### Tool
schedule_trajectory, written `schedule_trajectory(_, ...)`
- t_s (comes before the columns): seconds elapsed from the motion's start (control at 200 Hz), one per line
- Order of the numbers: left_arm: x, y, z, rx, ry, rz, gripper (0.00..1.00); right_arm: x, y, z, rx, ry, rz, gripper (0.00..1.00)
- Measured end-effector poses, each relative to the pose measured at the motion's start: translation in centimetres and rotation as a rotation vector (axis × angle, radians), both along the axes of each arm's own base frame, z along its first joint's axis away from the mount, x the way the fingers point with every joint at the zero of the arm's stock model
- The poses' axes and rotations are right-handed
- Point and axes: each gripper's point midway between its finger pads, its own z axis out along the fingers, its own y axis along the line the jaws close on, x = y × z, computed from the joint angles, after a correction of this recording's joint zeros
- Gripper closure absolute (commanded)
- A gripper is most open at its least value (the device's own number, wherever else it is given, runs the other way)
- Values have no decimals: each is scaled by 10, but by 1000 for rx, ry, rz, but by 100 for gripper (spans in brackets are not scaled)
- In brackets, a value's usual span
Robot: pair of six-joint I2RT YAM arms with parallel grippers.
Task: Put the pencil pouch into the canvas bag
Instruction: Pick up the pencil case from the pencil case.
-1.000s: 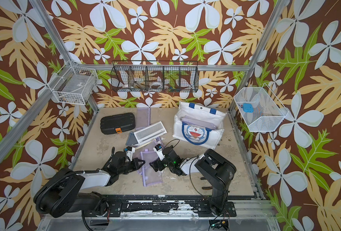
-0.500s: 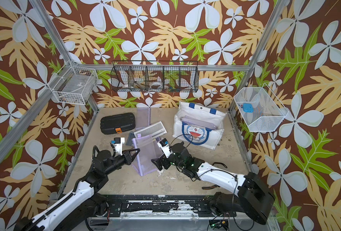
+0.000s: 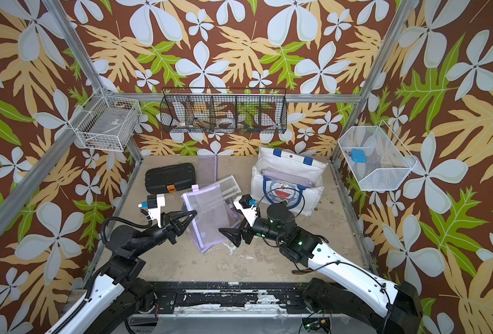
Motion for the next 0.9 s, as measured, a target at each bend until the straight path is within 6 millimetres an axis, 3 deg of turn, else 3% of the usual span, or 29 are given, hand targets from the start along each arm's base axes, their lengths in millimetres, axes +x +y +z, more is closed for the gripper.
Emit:
schedule_trajectory(0.26,-24,-9,22,-44,-106,-141,100,-22,2,16,63,-31,114,0)
schedule_trajectory(0.345,-30,-12,23,-53,-113,-182,100,-23,6,14,64,-30,129,6)
schedule_trajectory(0.475,-37,-14,25,-58,-129,-223,100,-24,11,14,73,-23,161,30)
schedule_trajectory(0.616,-40,-14,25,-57,-133,-236,100,-29,15,23,115,-28,200,66)
schedule_trajectory(0.901,-36,-16,20,-49,-110,-233,99,-36,11,36,159,-49,222,100)
